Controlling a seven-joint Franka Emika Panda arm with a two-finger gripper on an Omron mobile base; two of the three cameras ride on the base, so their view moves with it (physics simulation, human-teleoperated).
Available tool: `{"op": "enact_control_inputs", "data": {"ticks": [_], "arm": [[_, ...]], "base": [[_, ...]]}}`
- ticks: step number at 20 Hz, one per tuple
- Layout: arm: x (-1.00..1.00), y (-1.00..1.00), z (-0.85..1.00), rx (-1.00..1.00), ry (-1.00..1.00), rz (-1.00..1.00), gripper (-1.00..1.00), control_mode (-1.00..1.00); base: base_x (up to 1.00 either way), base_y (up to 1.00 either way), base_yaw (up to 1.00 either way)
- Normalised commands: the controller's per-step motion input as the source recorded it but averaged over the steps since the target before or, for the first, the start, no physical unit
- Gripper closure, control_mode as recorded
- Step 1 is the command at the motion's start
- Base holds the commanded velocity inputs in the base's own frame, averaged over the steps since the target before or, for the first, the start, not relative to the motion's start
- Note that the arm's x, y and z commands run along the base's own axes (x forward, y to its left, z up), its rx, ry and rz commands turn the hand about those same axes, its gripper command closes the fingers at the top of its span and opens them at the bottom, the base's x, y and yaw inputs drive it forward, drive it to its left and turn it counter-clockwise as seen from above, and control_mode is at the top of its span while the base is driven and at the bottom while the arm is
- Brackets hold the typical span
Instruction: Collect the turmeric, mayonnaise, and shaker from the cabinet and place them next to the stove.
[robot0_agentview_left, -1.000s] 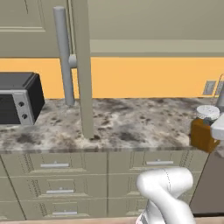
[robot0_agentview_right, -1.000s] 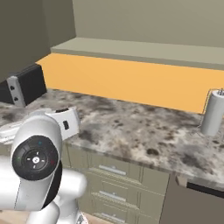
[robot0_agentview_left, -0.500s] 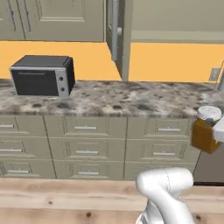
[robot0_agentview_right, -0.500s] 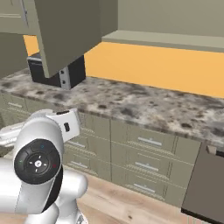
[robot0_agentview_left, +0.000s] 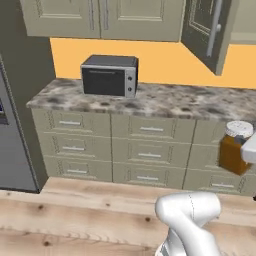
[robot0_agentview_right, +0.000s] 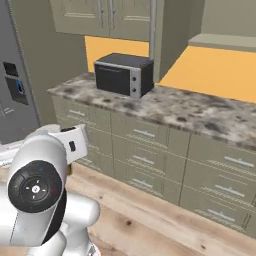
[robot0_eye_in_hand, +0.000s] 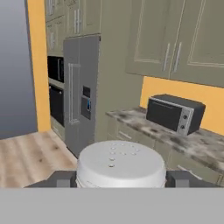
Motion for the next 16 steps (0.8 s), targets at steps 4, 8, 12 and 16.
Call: {"op": "enact_control_inputs", "data": {"ticks": [4,8,12,16], "arm": [[0.0,0.0,0.0,0.0,0.0,0.0,1.0,1.0],[0.0,0.0,0.0,0.0,0.0,0.0,1.0,1.0],[0.0,0.0,0.0,0.0,0.0,0.0,1.0,1.0],[0.0,0.0,0.0,0.0,0.0,0.0,1.0,1.0]], "base": [[-0.02,0.9,0.42],[0.0,0.7,0.49],[0.0,0.57,0.55],[0.17,0.44,0.51]]}}
